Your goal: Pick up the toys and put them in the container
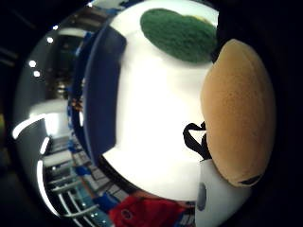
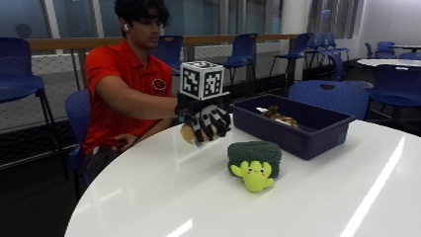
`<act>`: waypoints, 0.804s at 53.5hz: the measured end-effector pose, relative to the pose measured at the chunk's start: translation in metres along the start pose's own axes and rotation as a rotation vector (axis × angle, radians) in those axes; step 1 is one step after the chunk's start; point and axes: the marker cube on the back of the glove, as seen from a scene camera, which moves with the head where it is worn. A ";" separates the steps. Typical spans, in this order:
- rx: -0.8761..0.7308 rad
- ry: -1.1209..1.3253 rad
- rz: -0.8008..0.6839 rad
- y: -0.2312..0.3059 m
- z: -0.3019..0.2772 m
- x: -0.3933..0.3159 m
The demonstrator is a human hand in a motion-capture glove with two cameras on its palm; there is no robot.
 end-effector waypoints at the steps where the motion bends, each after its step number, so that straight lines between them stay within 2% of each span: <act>1: 0.002 0.010 -0.001 -0.001 -0.005 -0.003; 28: 0.104 0.026 -0.130 -0.038 -0.119 -0.138; 43: 0.166 0.092 -0.240 -0.040 -0.150 -0.232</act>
